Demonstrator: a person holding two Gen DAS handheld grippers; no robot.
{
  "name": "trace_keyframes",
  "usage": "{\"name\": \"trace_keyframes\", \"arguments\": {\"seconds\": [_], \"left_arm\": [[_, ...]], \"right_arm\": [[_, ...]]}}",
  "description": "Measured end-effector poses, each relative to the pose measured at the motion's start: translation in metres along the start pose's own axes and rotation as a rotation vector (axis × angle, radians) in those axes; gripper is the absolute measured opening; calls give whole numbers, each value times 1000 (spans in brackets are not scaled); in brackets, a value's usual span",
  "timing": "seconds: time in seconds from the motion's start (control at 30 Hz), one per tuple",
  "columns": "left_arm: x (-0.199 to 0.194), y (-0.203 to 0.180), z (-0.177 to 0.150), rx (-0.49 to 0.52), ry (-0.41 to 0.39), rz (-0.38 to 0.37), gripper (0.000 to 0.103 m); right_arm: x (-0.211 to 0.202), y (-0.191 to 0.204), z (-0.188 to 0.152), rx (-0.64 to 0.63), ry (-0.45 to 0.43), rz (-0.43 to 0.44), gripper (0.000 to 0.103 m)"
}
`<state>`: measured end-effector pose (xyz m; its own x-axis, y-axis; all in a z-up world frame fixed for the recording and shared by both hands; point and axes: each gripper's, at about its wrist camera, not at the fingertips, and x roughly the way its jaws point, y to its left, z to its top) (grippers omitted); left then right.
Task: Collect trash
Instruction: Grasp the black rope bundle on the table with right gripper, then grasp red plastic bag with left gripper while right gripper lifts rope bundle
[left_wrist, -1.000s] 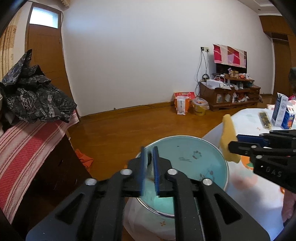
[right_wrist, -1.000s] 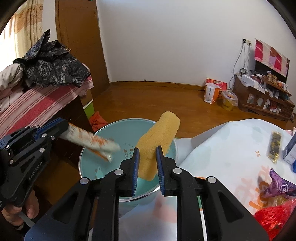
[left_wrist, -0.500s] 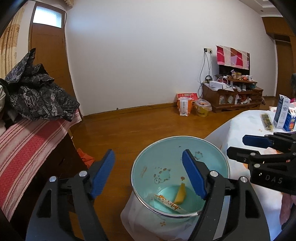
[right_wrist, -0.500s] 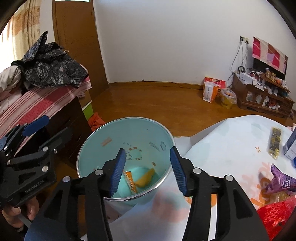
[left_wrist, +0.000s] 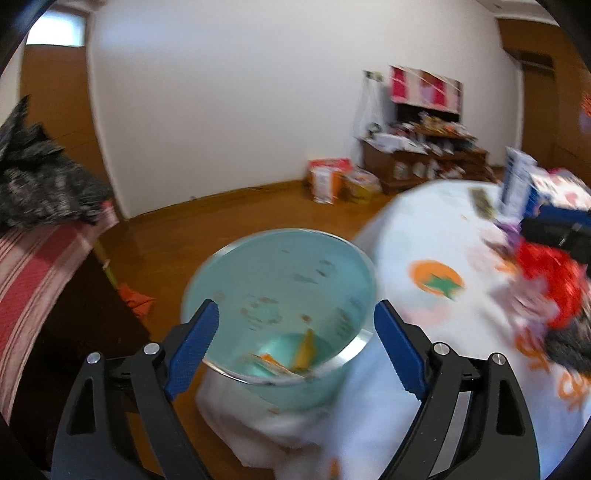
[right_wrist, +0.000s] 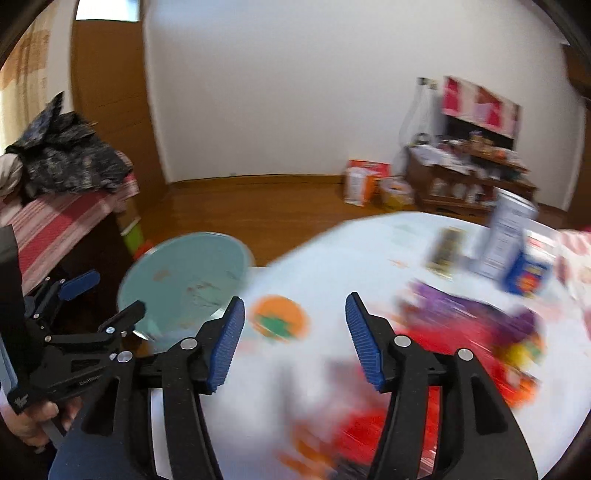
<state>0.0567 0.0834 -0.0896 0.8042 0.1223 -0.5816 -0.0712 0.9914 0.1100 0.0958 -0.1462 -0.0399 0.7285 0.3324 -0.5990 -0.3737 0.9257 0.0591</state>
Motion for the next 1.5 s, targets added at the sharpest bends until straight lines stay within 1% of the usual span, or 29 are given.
{"name": "trace_keyframes", "arguments": {"seconds": [0.03,0.13,0.23,0.37,0.43,0.53,0.6,0.63,0.67,0.73,0.8,0.83,0.87,0.97,1.07,1.13,1.27,1.3,1.33,1.37,1.43,1.5], "left_arm": [[-2,-10,-1,18,2,-15,84],[-10,-30,-3,50,-5,-55,84],[-15,-45,-1,67,-14,-73,85],[-21,-67,-10,84,3,-92,85],[-25,-78,-18,95,10,-99,85],[-32,-89,-27,137,3,-99,85],[-34,-90,-29,133,6,-103,85],[-34,-89,-30,132,9,-105,85],[-35,-90,-31,133,9,-103,85],[-34,-91,-31,135,9,-104,85],[-34,-91,-30,134,9,-109,85],[-34,-90,-29,134,7,-109,85],[-34,-90,-28,133,6,-109,85],[-36,-87,-21,127,-4,-120,85],[-40,-87,-12,126,-23,-131,84],[-43,-90,-6,128,-28,-144,84],[-48,-101,2,137,-45,-162,84],[-48,-103,4,138,-48,-162,84],[-48,-105,6,138,-49,-162,84],[-48,-106,7,137,-50,-159,84],[-47,-106,8,135,-48,-151,84],[-44,-106,7,136,-41,-142,84]], "right_arm": [[-13,-15,-9,20,-4,-39,58],[-41,-46,-33,70,-11,-112,60],[-67,-74,-64,117,1,-160,61],[-79,-84,-92,144,6,-165,61],[-81,-84,-101,138,8,-139,61],[-82,-72,-109,78,12,-114,61],[-77,-62,-114,40,41,-101,61],[-72,-59,-116,26,63,-106,60],[-67,-58,-120,15,86,-112,52],[-57,-57,-128,16,141,-97,42],[-54,-57,-134,8,164,-85,33],[-56,-56,-134,4,159,-78,25],[-58,-55,-134,-1,154,-79,14],[-77,-54,-130,5,110,-56,14],[-102,-56,-127,1,56,-68,14],[-118,-65,-127,22,30,-76,14],[-135,-78,-131,52,25,-59,14],[-139,-79,-133,51,35,-44,14],[-142,-77,-136,39,40,-48,14],[-145,-77,-138,28,39,-54,14],[-149,-80,-144,17,50,-130,14],[-155,-96,-149,58,43,-188,14]]}}
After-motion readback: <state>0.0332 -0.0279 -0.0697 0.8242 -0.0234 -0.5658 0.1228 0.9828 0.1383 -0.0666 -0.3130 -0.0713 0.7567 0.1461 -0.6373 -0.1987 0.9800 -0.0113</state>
